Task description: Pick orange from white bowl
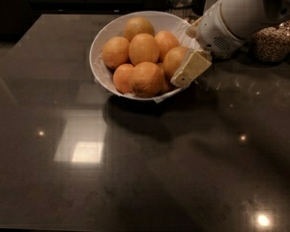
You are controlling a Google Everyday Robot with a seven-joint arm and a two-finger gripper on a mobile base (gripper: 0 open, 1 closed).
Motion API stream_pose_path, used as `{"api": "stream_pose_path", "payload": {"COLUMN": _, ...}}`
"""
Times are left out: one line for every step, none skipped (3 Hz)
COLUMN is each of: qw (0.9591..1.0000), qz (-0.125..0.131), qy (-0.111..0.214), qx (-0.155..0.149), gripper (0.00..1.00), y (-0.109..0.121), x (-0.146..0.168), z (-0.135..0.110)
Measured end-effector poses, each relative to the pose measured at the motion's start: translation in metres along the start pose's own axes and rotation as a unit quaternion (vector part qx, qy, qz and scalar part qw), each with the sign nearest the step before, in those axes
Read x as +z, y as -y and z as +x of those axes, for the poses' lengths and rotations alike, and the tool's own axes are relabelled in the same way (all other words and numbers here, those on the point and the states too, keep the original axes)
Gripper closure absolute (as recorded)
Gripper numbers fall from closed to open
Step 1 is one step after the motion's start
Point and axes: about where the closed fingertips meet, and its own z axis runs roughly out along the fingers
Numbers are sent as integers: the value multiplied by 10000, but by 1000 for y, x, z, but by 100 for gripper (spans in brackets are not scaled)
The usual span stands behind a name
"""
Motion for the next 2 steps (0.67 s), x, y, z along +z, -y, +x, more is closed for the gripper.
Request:
{"api": "stream_pose_path", "payload": {"qw": 10000, "qz": -95, "qy": 14, "qx": 4, "gripper": 18, "y": 3, "x": 9, "z": 0}}
{"api": "stream_pose_path", "payload": {"qw": 9998, "qz": -180, "qy": 11, "qx": 27, "gripper": 17, "y": 4, "x": 17, "z": 1}}
